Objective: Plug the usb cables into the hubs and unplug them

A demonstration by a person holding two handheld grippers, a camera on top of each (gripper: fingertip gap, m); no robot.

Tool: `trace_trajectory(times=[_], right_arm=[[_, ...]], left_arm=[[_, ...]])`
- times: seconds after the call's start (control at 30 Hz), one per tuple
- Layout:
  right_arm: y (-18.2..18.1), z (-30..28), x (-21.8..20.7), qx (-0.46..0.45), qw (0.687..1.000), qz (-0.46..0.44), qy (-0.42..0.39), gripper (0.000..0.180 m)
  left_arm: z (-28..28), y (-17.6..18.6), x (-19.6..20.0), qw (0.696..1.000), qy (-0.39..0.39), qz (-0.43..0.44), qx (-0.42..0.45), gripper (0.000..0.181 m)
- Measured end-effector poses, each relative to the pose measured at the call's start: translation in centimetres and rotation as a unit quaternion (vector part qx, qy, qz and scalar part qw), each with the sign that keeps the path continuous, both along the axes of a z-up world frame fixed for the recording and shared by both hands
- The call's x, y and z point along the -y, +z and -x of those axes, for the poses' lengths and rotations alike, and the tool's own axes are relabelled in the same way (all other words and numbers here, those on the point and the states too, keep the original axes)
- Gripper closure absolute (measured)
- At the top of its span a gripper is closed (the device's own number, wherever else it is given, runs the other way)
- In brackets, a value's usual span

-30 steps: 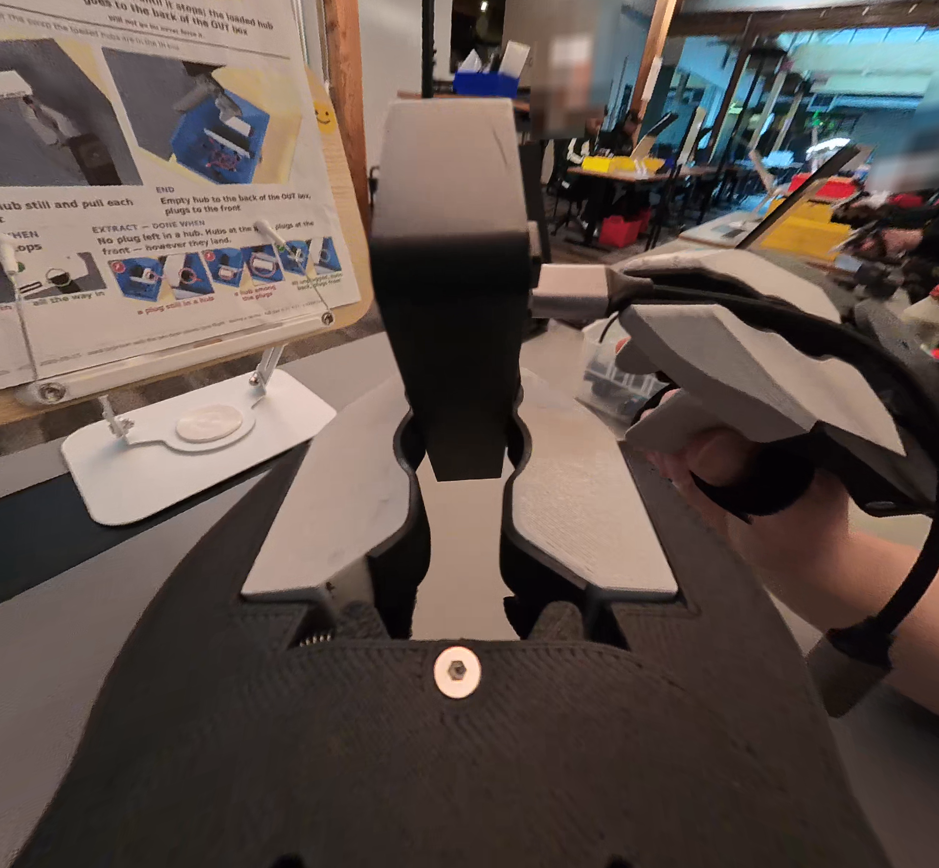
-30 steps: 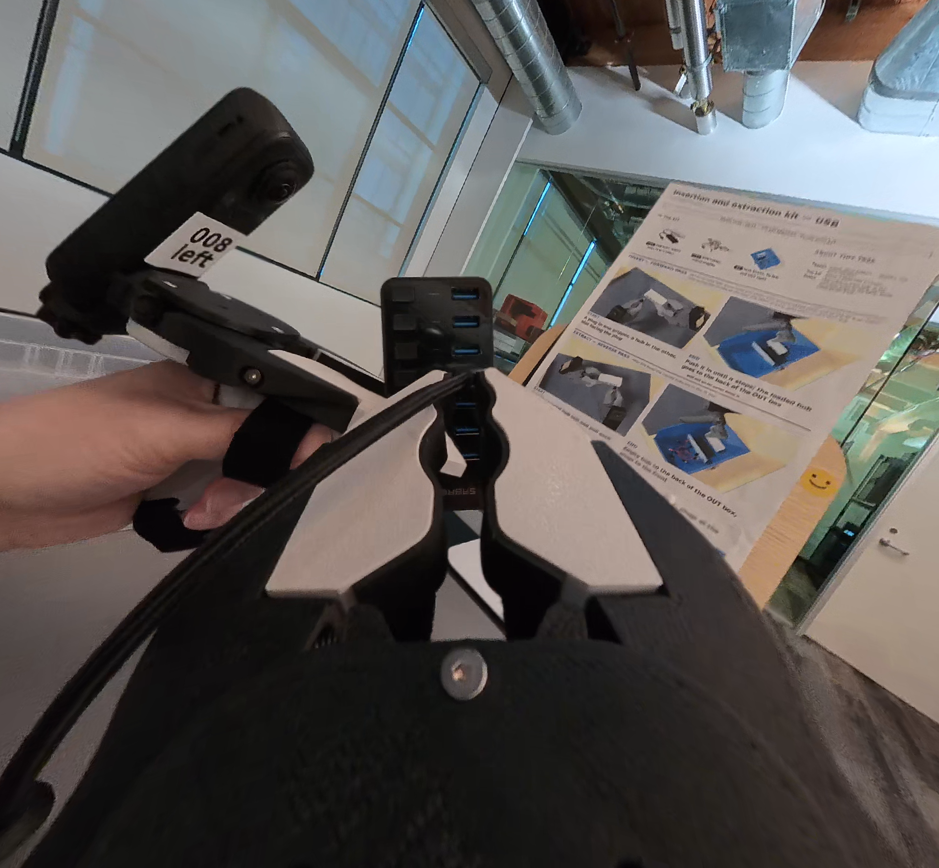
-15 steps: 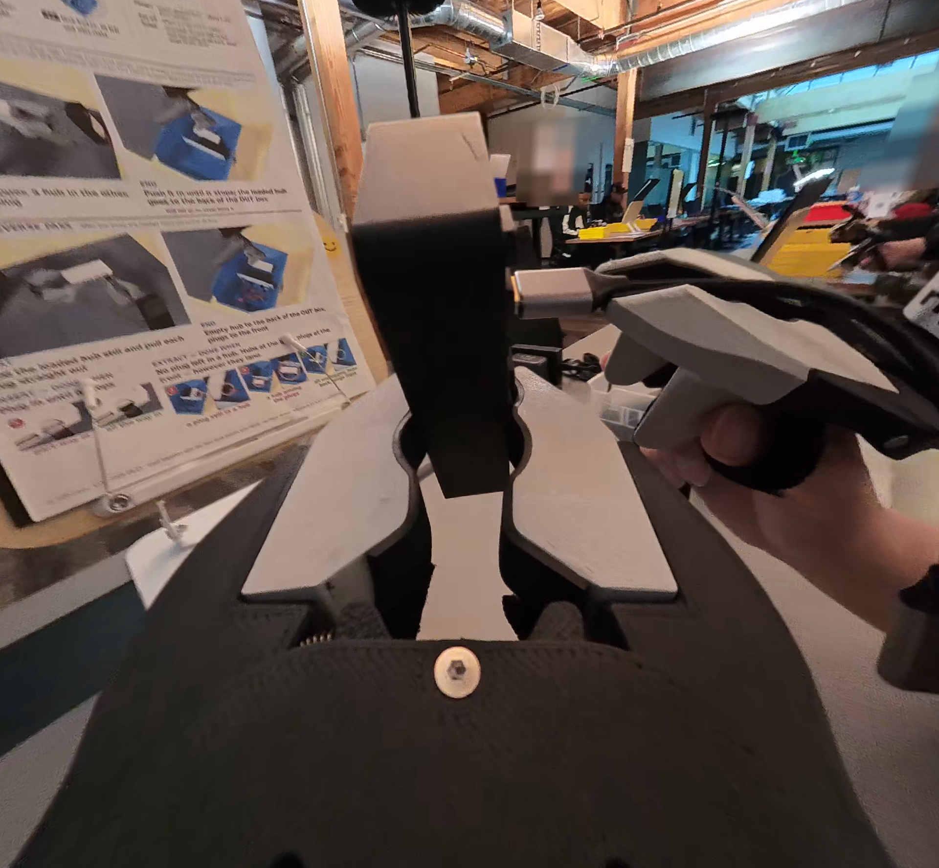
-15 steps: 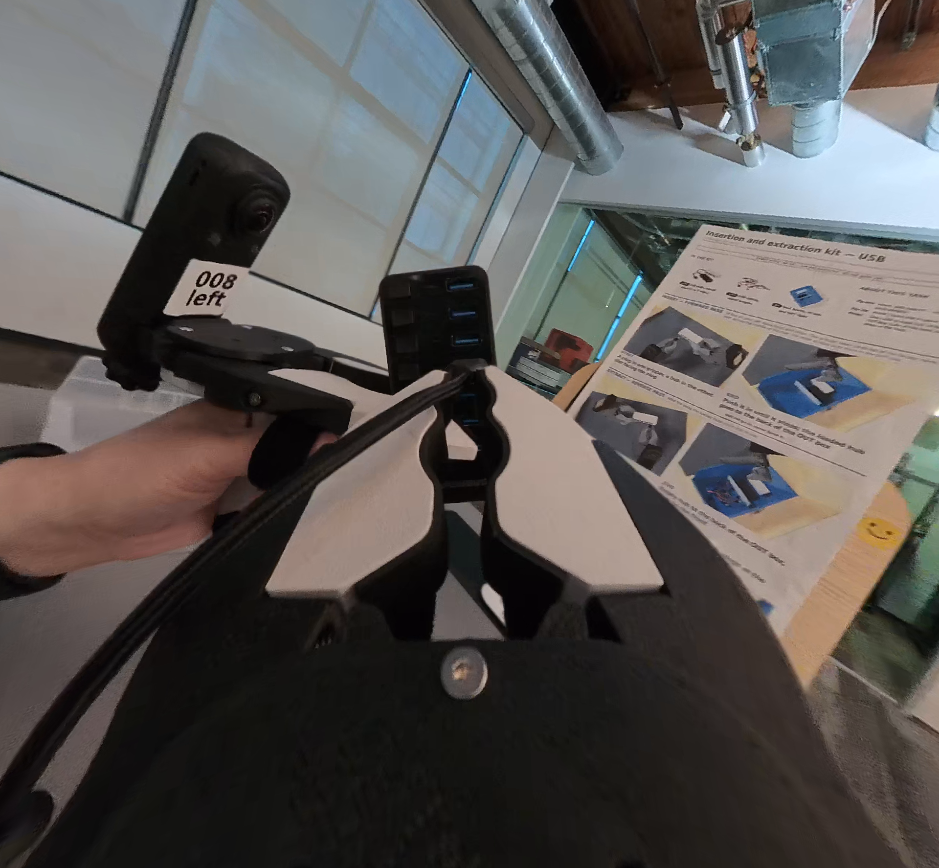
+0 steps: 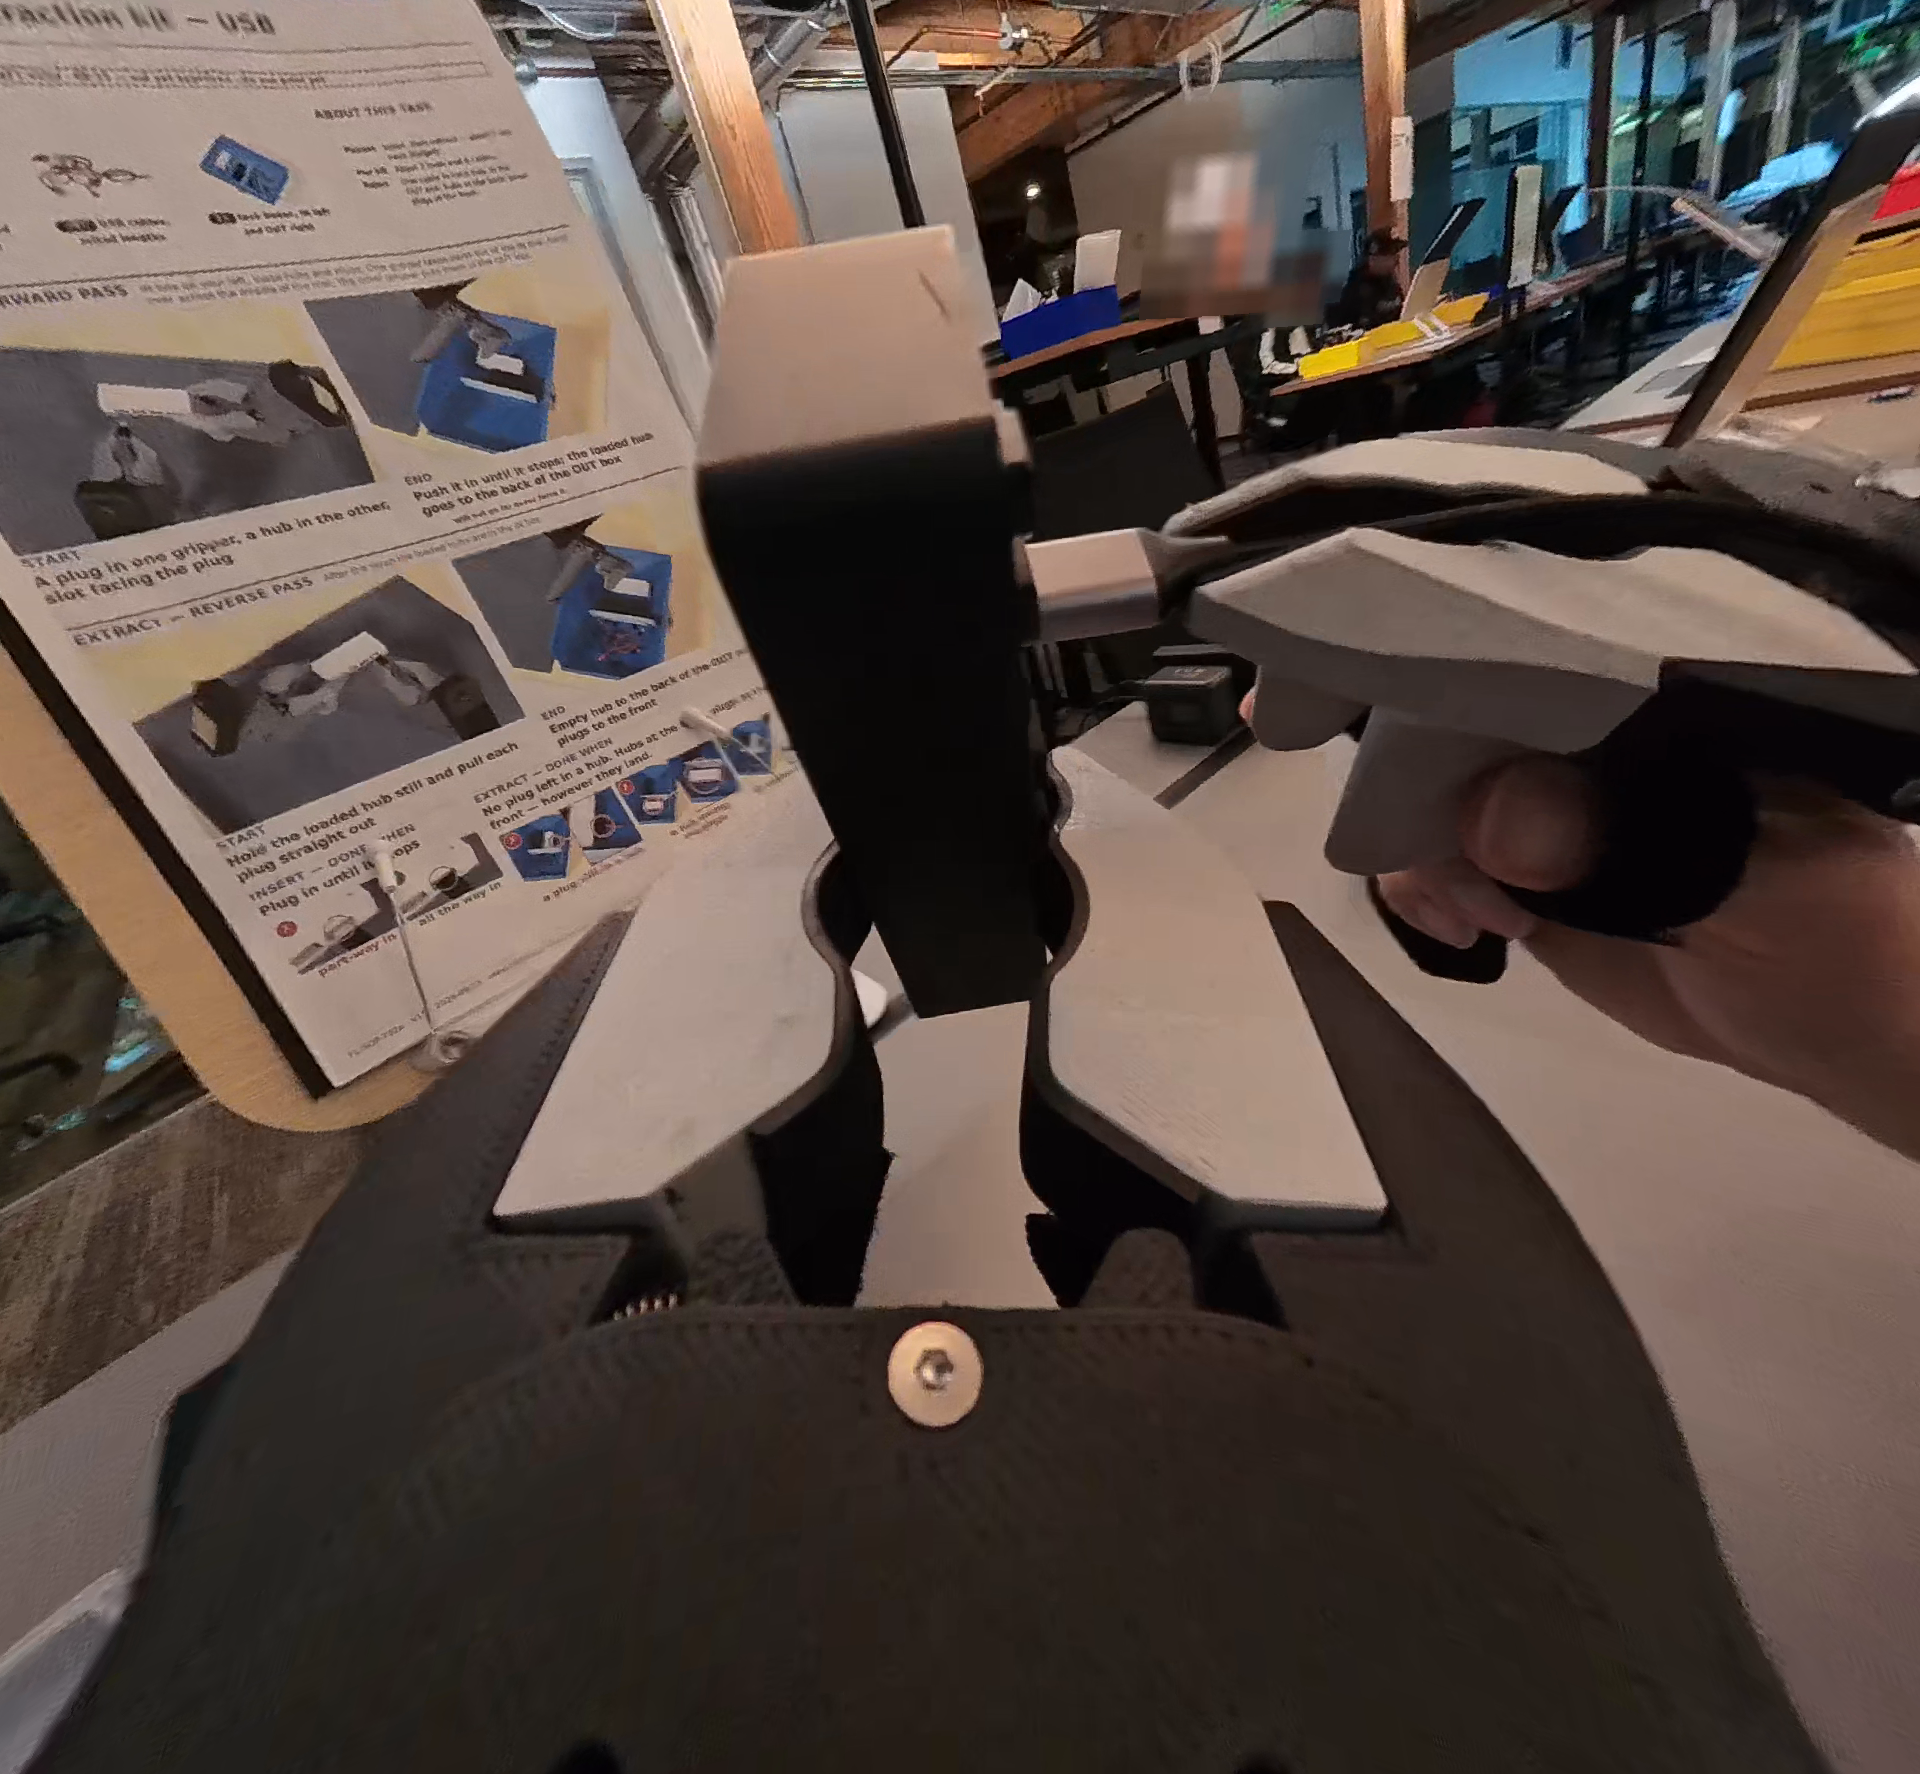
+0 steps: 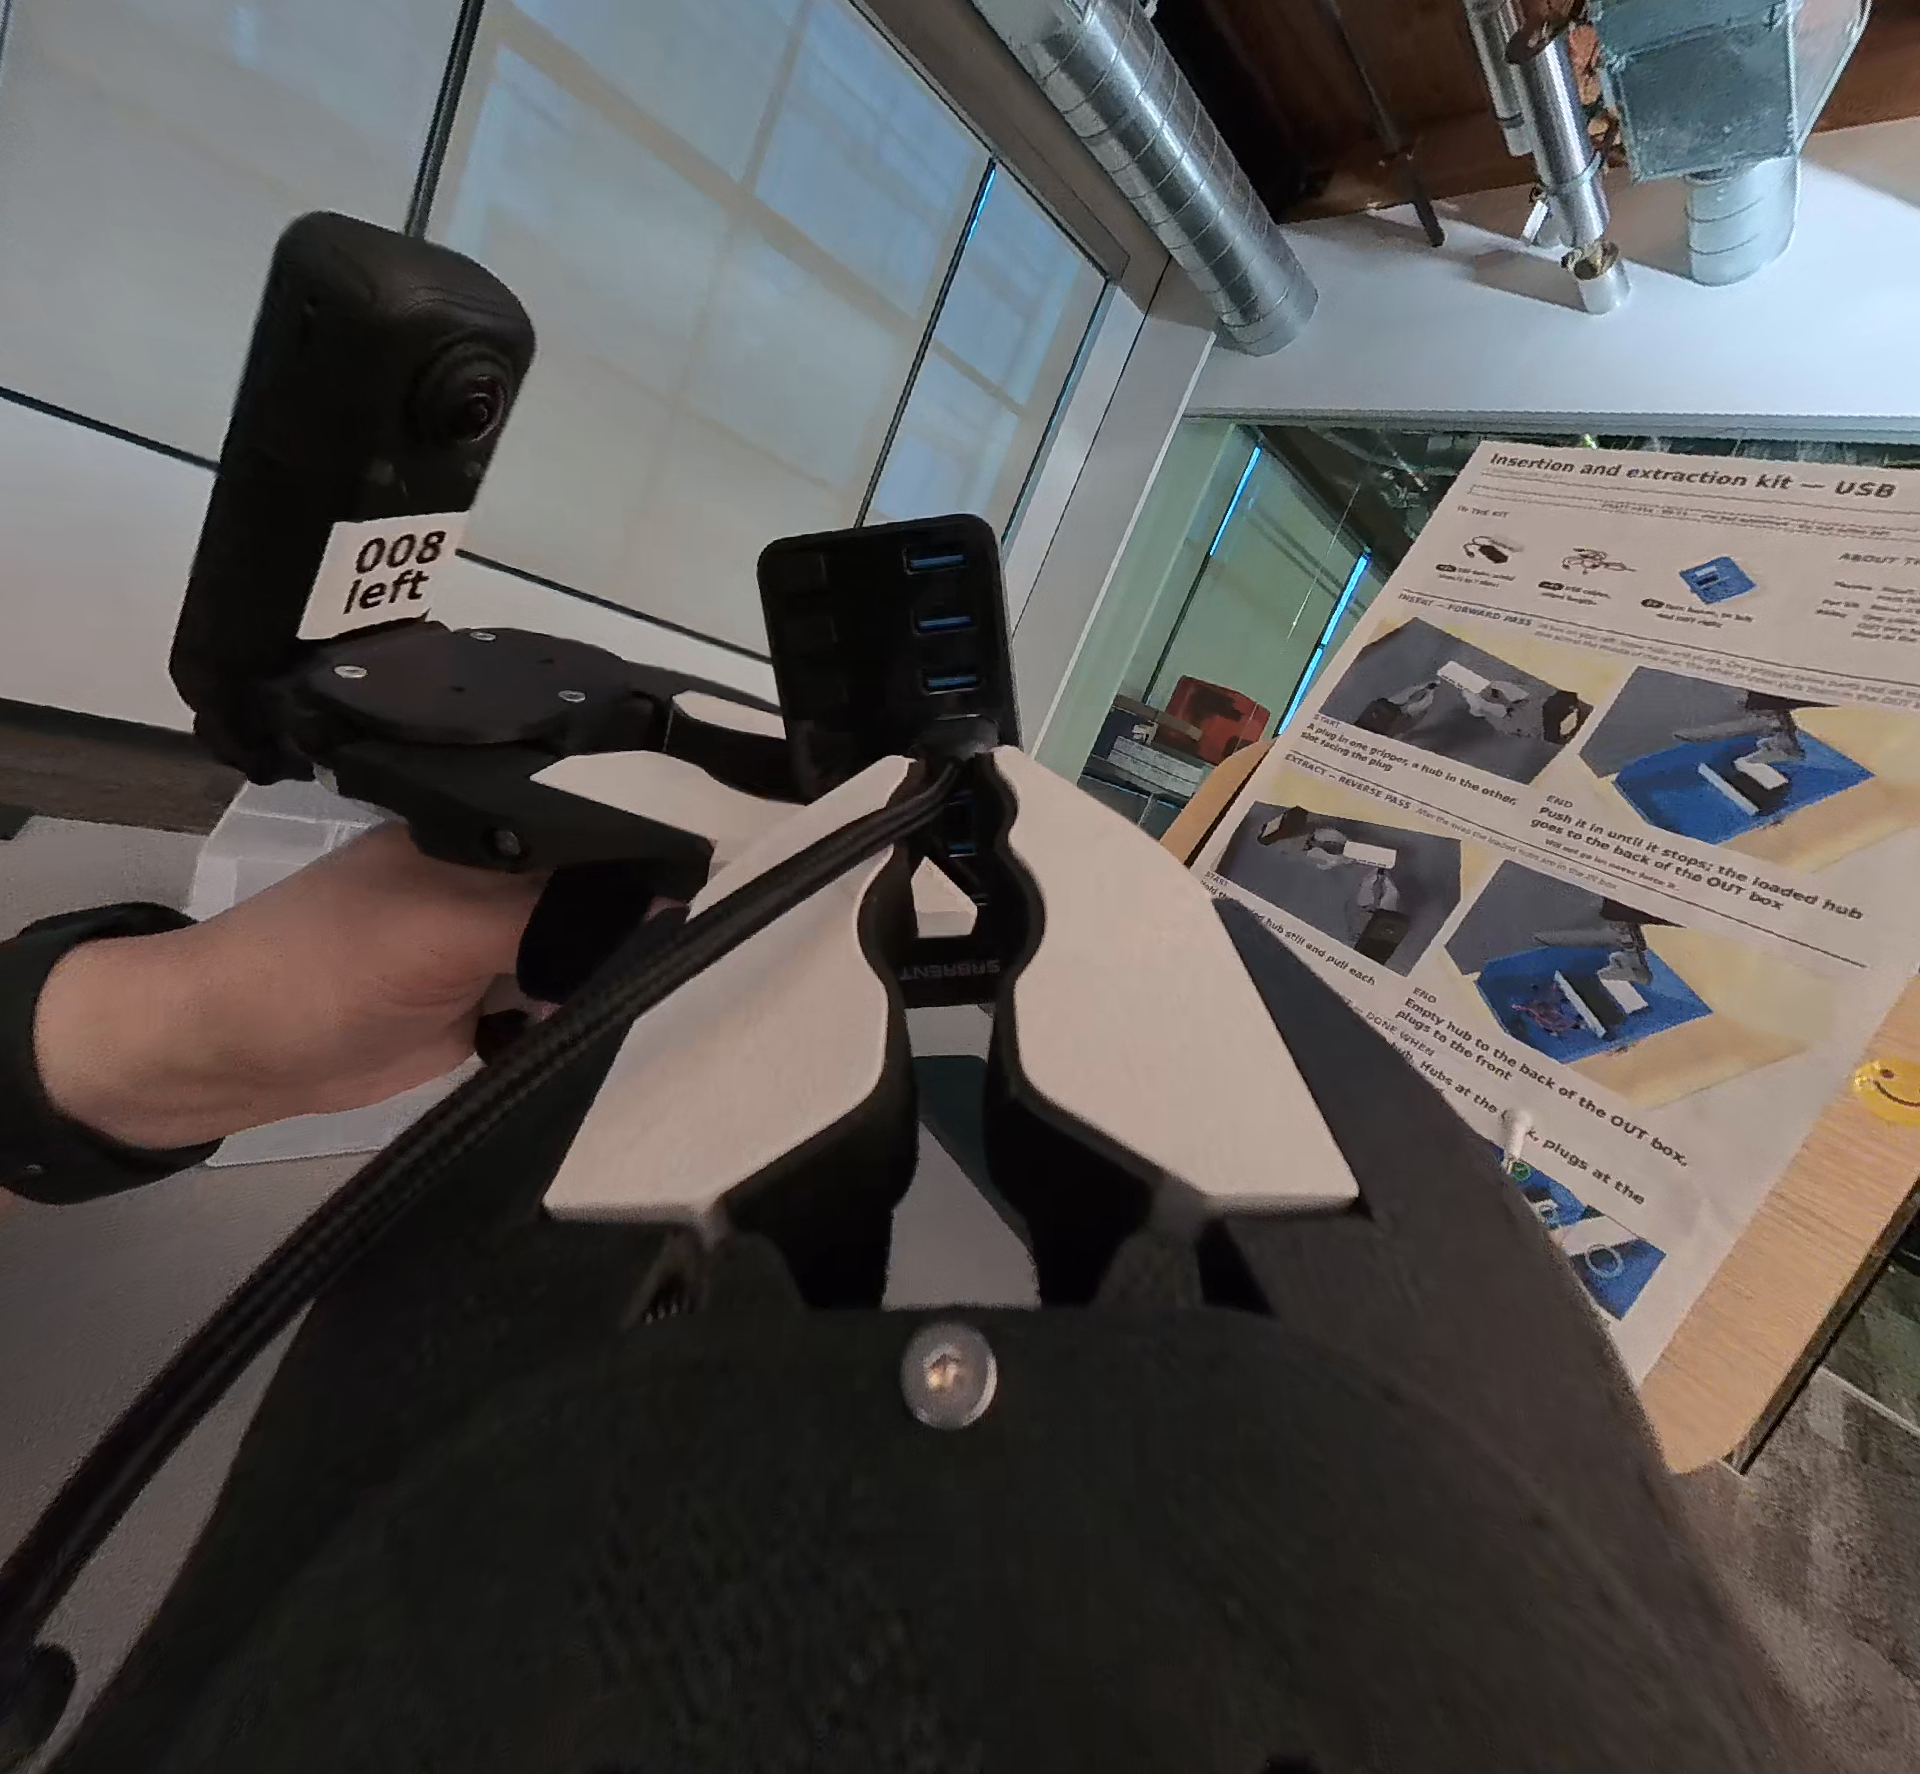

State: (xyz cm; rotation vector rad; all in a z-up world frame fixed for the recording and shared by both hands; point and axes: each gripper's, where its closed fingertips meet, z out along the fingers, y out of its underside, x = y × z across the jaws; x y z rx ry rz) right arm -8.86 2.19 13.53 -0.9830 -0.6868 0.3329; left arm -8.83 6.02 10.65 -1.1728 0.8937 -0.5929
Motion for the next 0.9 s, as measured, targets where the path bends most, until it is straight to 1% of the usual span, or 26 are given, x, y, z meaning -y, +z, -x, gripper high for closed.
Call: trace_trajectory(times=[0.17, 0.3, 0.4, 0.47, 0.5, 0.57, 0.63, 0.67, 0.77, 0.83, 0.9], right_arm=[[0.1, -0.1, 0.0, -0.002, 1.0, 0.004, 0.004, 0.17], [0.1, -0.2, -0.3, -0.01, 1.0, 0.003, -0.013, 0.17], [0.1, 0.2, -0.4, 0.014, 1.0, -0.009, -0.017, 0.168], [-0.1, 0.0, -0.7, 0.026, 1.0, 0.002, -0.013, 0.152], [0.1, -0.5, -0.7, 0.016, 1.0, 0.005, -0.002, 0.15], [0.3, -1.0, -0.3, -0.015, 0.997, 0.035, 0.065, 0.152], [0.1, -1.6, -0.9, -0.057, 0.984, 0.108, 0.126, 0.149], [-0.1, -1.6, -0.9, -0.072, 0.973, 0.142, 0.165, 0.148], [-1.2, -0.9, -0.9, -0.084, 0.937, 0.233, 0.246, 0.138], [-2.1, 0.1, 0.0, -0.061, 0.915, 0.268, 0.295, 0.138], [-2.8, 0.8, 0.5, -0.039, 0.902, 0.293, 0.315, 0.139]], left_arm=[[0.1, 0.0, 0.0, 1.0, 0.017, -0.01, -0.014, 0.153], [0.1, 0.0, -0.3, 1.0, 0.015, 0.012, -0.007, 0.153], [0.3, 0.0, -0.4, 0.998, -0.025, 0.055, 0.002, 0.153], [0.8, 0.3, -0.3, 0.991, -0.071, 0.108, 0.025, 0.153], [1.0, 0.4, 0.0, 0.983, -0.111, 0.141, 0.032, 0.153], [1.3, 0.5, 1.1, 0.958, -0.195, 0.207, 0.038, 0.153], [1.2, 0.2, 2.6, 0.932, -0.27, 0.24, 0.025, 0.153], [1.1, -0.1, 3.3, 0.924, -0.293, 0.247, 0.011, 0.153], [0.2, -1.9, 4.8, 0.913, -0.316, 0.249, -0.059, 0.153], [-0.4, -2.6, 5.1, 0.915, -0.313, 0.242, -0.083, 0.153], [-0.8, -2.8, 5.8, 0.908, -0.328, 0.245, -0.089, 0.153]])
